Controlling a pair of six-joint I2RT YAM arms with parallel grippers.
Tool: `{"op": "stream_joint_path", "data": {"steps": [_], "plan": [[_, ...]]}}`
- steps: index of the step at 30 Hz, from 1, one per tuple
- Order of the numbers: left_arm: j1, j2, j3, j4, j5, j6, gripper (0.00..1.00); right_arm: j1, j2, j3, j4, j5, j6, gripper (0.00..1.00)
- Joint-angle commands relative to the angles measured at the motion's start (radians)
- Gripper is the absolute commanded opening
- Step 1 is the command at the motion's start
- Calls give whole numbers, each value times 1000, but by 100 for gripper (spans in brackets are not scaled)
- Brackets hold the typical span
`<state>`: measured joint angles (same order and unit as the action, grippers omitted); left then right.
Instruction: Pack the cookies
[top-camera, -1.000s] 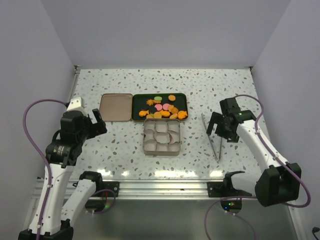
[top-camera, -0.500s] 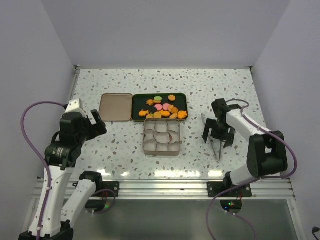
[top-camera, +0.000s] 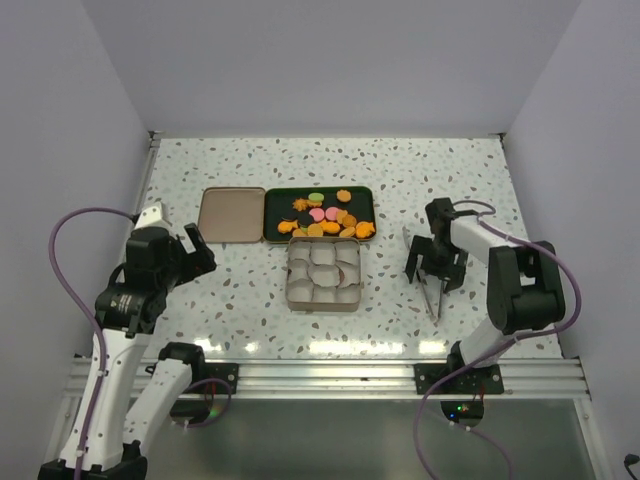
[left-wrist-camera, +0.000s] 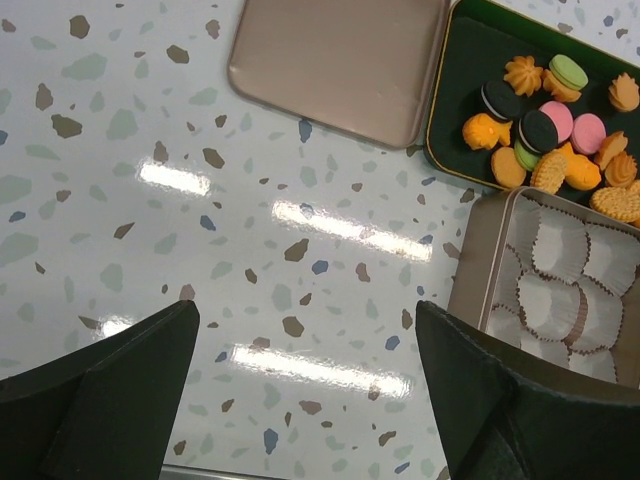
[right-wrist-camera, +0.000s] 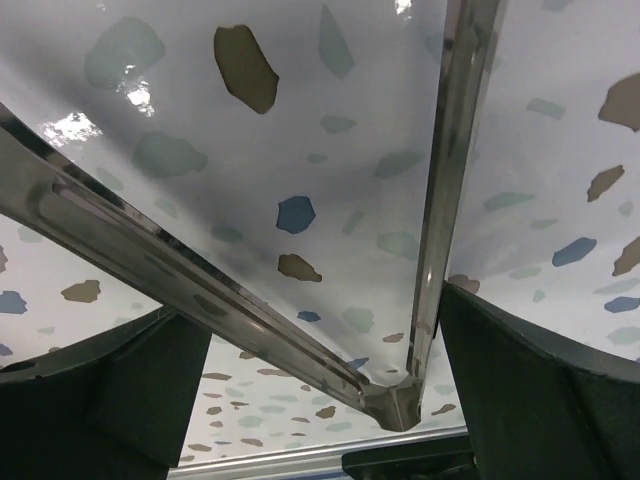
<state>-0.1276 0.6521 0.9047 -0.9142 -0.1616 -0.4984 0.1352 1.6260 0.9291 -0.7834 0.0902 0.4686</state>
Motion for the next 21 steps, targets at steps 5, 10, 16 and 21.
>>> {"op": "stream_joint_path", "data": {"steps": [5,10,16,21], "plan": [[-7,21,-21,31,39,-49,94,-11,80,-1,118,-26,-2,95],[-7,27,-30,47,51,-60,94,-9,31,-18,131,12,-13,72],[-7,32,-38,61,71,-68,93,-5,-116,11,36,19,-39,60],[-7,37,-33,69,85,-63,93,50,-219,101,-75,-6,-35,58]]}}
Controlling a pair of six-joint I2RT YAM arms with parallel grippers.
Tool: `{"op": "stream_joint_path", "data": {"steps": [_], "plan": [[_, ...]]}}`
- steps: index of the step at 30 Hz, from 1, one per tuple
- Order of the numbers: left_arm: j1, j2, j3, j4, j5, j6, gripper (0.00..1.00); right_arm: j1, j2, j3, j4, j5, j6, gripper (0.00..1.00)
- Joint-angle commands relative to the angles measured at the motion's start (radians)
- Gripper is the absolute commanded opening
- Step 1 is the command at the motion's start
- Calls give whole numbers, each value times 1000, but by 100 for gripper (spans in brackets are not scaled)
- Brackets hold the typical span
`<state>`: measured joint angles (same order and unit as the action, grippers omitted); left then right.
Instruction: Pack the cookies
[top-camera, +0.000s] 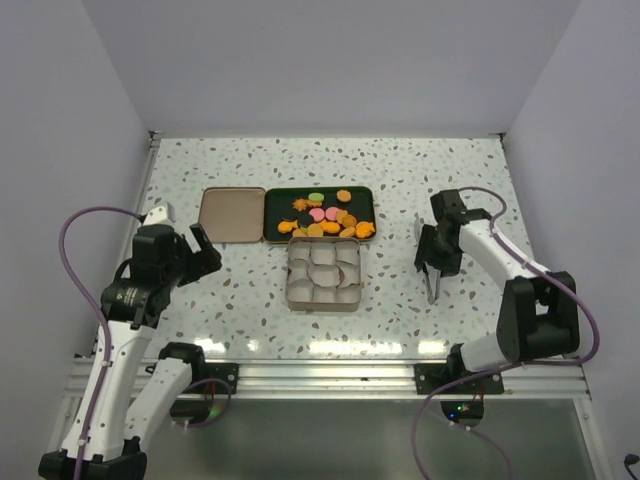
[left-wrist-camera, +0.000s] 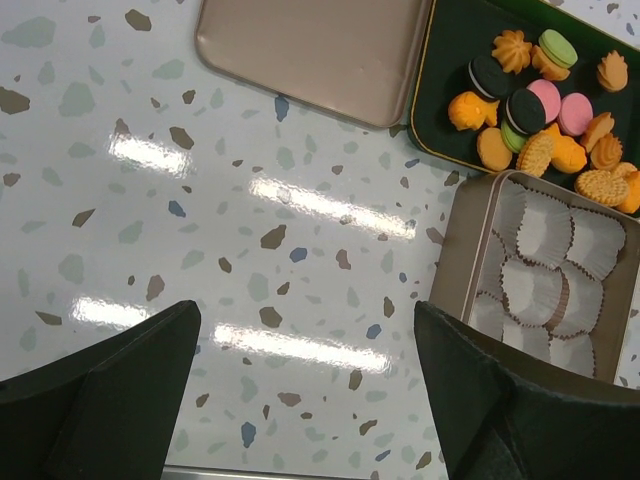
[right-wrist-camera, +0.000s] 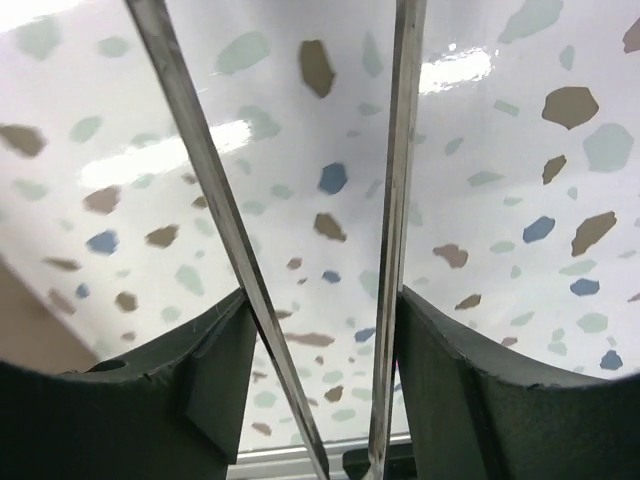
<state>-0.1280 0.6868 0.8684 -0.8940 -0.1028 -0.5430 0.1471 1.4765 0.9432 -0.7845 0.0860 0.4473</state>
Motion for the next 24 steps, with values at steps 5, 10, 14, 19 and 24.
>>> {"op": "stream_joint_path", "data": {"steps": [5,10,14,19,24], "plan": [[-7,11,35,43,34,-3,93,101,-110,212,-186,-22,5,57],[-7,25,79,27,31,15,93,166,-128,348,-280,-23,44,57],[-7,30,118,-5,0,47,94,184,-114,452,-329,-55,71,55],[-7,23,170,-54,-66,87,95,213,-58,577,-358,-83,74,54],[-5,13,176,-80,-172,118,98,305,40,759,-423,-88,59,53]]}}
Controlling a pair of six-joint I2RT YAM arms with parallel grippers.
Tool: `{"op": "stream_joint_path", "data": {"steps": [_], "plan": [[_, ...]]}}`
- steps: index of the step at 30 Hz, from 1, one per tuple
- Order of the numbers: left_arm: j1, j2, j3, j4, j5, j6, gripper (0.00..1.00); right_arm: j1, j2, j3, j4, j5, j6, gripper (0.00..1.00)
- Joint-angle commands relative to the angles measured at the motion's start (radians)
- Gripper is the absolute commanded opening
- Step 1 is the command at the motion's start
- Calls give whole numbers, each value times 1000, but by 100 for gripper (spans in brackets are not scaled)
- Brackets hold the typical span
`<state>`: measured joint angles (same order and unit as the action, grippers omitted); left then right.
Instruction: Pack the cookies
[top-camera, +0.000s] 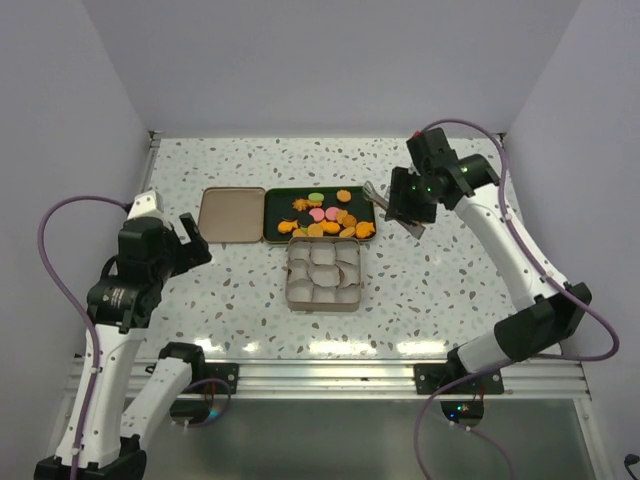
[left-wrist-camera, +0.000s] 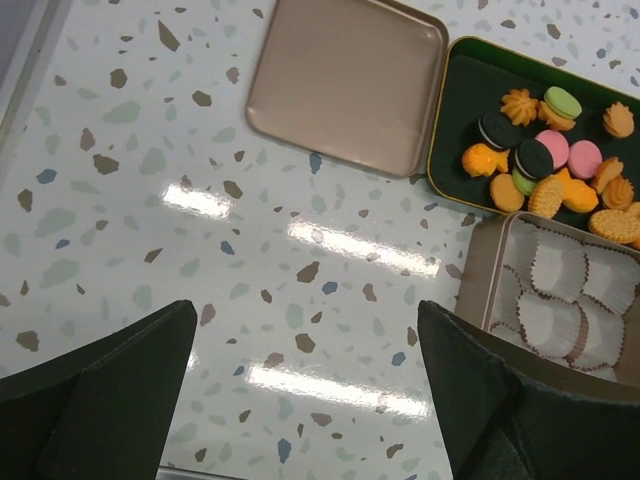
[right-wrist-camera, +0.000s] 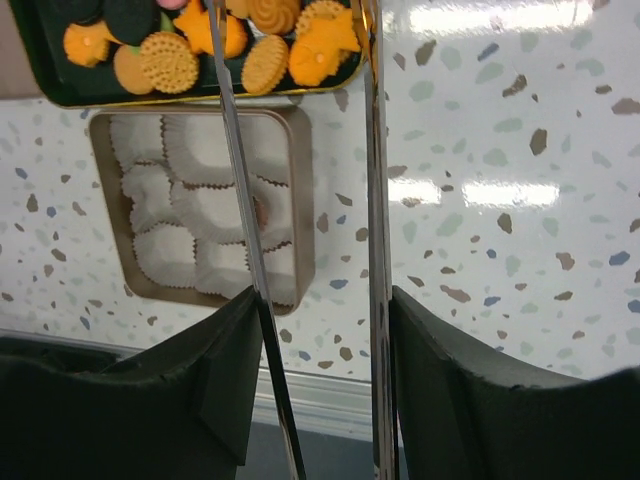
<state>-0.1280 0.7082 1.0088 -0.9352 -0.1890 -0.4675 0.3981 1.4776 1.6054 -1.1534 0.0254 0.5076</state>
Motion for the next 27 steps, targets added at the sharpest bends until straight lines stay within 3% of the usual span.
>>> {"op": "stream_joint_path", "data": {"steps": [1,8,27], "plan": [[-7,-15,36,-31,-84,44,99,67,70,114,-58,-9,-3,53],[-7,20,40,-36,-132,50,100,113,185,174,-63,42,-32,52],[-7,-6,-1,-2,-78,66,100,156,539,478,-57,211,-89,52]]}}
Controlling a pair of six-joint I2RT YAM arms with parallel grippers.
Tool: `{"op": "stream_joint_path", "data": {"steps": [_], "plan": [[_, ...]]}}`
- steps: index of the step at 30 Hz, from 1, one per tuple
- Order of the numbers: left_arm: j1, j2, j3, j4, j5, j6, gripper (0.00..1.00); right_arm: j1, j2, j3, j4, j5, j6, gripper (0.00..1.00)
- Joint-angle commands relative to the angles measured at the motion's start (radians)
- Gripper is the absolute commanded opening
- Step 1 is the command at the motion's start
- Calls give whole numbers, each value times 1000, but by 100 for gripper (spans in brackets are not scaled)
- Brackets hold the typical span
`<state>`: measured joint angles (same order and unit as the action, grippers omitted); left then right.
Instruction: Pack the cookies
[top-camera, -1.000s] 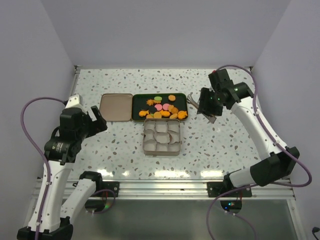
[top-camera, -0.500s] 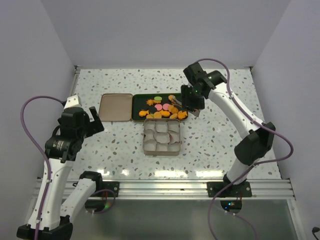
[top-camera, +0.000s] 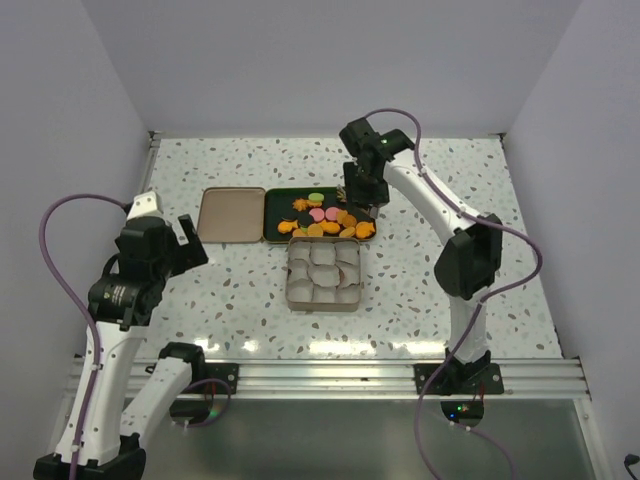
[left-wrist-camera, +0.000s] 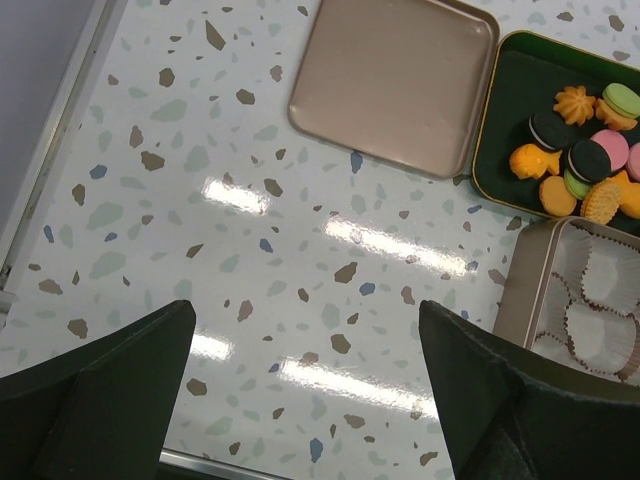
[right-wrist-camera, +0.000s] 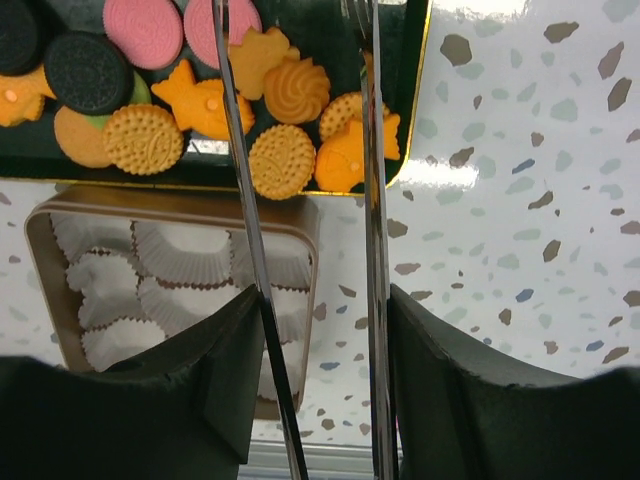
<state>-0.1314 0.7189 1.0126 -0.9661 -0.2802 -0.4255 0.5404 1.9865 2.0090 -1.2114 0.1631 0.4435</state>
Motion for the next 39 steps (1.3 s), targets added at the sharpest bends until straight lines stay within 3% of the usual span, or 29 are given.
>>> {"op": "stream_joint_path", "data": {"steps": [1,12,23,27,39], "plan": [[-4,-19,-6,35,13,21,100,15,58,89,-2,81,-25,52],[-4,-55,-23,47,-13,16,100,32,207,263,-71,124,-49,52],[-4,-64,-31,53,-19,14,100,39,222,197,-66,110,-25,51],[-4,-79,-34,55,-19,14,100,38,244,209,-63,102,-34,40],[-4,-76,-35,56,-11,17,100,39,218,283,-102,113,-46,34]]}}
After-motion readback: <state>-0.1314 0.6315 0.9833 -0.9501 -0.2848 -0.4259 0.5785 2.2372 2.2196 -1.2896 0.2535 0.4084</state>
